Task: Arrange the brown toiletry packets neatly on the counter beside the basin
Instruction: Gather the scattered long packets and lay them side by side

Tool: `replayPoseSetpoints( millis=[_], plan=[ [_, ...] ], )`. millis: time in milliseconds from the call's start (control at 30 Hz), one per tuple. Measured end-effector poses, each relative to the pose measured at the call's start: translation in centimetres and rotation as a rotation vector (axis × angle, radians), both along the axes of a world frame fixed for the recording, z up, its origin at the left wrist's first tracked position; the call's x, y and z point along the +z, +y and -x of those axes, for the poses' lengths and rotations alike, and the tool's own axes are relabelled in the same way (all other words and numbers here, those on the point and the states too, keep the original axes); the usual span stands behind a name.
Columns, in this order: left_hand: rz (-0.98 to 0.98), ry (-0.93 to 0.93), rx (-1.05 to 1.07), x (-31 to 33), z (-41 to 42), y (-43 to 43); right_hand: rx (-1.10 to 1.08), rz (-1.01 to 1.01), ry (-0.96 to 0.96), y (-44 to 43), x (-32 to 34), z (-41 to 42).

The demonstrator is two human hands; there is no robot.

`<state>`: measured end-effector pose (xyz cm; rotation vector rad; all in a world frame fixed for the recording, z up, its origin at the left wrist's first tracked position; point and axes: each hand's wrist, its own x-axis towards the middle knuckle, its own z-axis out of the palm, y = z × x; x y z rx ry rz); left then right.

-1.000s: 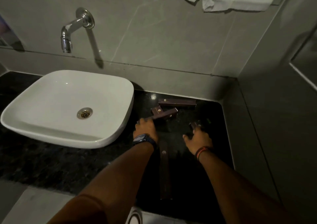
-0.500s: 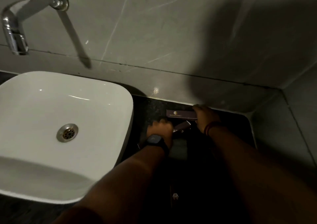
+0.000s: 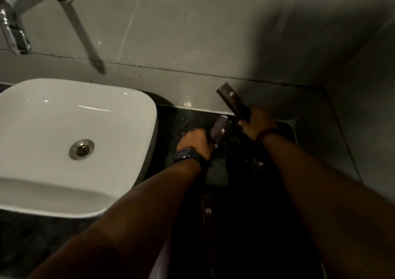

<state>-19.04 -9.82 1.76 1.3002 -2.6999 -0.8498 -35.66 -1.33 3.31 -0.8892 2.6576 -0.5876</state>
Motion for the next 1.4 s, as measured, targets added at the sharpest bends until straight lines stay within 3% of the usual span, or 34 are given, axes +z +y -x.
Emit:
replayPoseSetpoints(
  millis=[167, 467, 833, 1233, 1400],
  plan=[
    [-0.320, 0.175, 0.243, 0.9, -1.1, 6.7, -0.140, 0.091, -0.074, 6.5, 1.7, -2.7],
    [-0.522, 0.075, 0.298, -1.0, -4.6, 16.7, -0.299, -0.122, -0.328, 18.4, -1.5, -11.4],
    [-0.399, -0.104, 0.265, -3.0, -5.9, 21.1, -0.312, -0.225, -0.331, 22.3, -4.4, -15.5],
    [-0.363, -0.084, 0.195, -2.8, -5.4, 20.1, -0.343, -0.210, -0.223, 23.1, -3.3, -14.7],
    [-0.225, -0.025, 0.203, -1.4, -4.4, 16.3, -0.321, -0.122, -0.117, 21.1, -2.0, -12.4]
  ],
)
